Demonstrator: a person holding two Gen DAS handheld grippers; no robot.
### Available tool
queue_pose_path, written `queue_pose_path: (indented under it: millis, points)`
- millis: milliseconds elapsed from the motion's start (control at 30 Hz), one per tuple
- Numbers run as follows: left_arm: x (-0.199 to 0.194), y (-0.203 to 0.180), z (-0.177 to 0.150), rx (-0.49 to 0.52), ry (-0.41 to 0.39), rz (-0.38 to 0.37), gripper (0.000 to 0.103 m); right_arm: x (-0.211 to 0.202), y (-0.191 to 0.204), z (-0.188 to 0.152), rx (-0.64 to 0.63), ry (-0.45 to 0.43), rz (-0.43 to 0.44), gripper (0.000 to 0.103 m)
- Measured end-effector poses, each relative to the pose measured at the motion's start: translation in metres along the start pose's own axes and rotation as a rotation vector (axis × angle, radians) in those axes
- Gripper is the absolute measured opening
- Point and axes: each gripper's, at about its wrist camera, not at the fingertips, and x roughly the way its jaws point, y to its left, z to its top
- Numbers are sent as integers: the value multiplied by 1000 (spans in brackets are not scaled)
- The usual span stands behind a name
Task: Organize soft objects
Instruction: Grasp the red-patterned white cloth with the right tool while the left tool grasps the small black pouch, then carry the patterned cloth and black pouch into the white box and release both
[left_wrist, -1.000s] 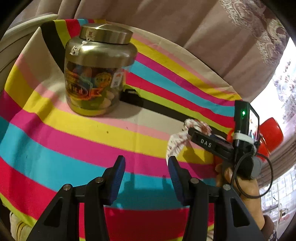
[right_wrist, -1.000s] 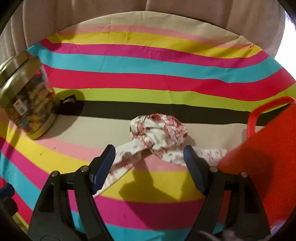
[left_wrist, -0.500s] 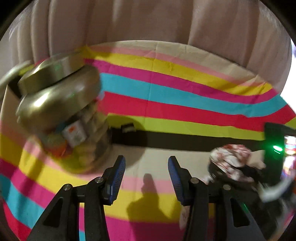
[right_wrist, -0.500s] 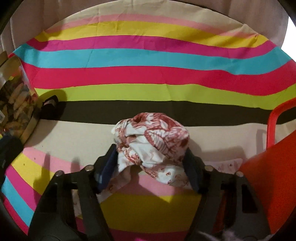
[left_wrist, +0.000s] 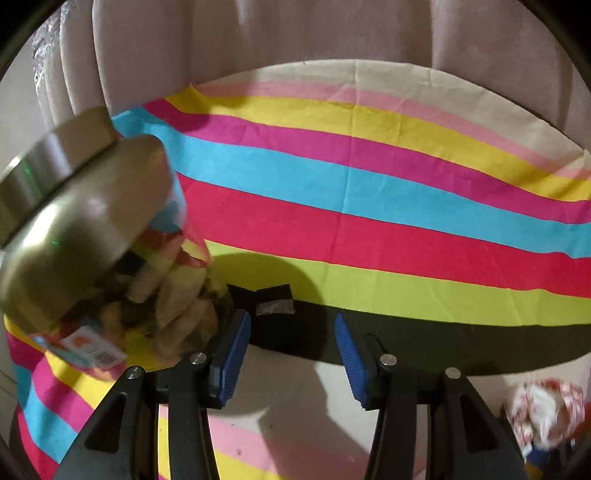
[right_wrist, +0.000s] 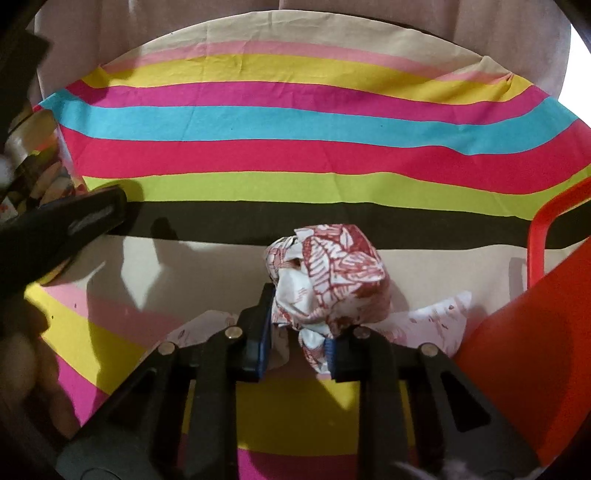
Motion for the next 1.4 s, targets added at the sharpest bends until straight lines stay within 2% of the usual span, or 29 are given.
queue_pose_path:
  millis: [167,400,567,633,733,833,1100,1400]
  points:
    - [10,1,2,-57,4,69,50,-2,-1,-2,9,-2,1,27]
    - [31,8,5,-153,60,90,49,-3,-1,-4,7,-3,6,27]
    - [44,5,4,-162,79,73,40,-2,-2,-3,5,-3,8,27]
    - [45,3,4,-146,74,63,28,-3,-2,-4,2,-3,8,27]
    - [43,3,2,-123,76,39,28,-4,-1,-5,-4,-2,12,27]
    - [32,3,-4,-100,79,0,28,-8,0,-6,-7,1,23,26]
    - [-20,19,-17,-15,13,-95,28,-48,2,-9,-17,-48,47,26]
    - [-89,52,-51,-28,1,-229,28,-105,-5,-27,6,-91,63,26]
